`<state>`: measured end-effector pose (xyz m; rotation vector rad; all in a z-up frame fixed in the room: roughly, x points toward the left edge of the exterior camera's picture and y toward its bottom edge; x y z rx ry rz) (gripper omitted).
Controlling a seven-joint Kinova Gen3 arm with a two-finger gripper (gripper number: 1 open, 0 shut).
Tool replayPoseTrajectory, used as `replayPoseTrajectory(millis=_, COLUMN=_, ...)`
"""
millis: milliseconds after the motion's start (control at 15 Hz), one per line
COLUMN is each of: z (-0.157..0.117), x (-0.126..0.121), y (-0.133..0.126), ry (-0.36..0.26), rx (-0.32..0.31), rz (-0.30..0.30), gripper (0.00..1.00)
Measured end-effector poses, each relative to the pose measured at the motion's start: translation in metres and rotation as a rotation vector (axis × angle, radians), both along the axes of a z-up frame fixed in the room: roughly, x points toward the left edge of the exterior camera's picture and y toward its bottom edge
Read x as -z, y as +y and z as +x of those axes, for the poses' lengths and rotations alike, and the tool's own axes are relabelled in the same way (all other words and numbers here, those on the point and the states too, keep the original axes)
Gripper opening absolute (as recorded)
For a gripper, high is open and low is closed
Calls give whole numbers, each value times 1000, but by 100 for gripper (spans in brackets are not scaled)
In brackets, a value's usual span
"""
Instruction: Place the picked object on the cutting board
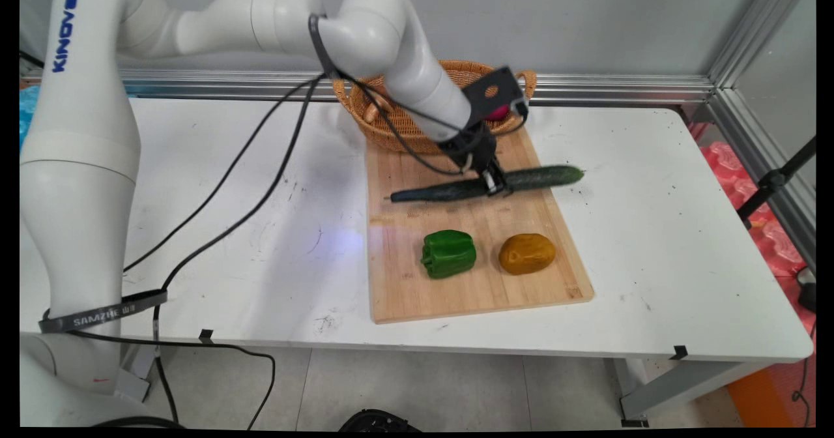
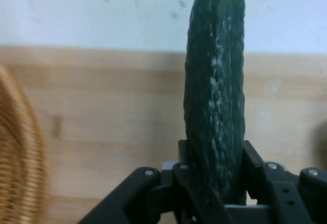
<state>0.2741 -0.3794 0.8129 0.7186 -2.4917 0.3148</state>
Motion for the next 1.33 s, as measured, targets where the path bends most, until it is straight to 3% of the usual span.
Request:
replayPoseTrajectory(millis=333, z=18, x=-50, y=-29, ry=14, rx=-17, rz=-73, gripper=0)
replayPoseTrajectory(millis=600, z=56, x=-74, y=-63, ry=-18, rx=-54, rz=-142, gripper=0)
replayPoseTrajectory(millis=933, z=97, x=-73, y=-95, ry=-40, rx=-91, rz=-184, gripper=0)
replayPoseTrajectory(millis=1333, z=119, x=-56, y=-123, ry=-41, rx=-131, rz=-211, gripper=0)
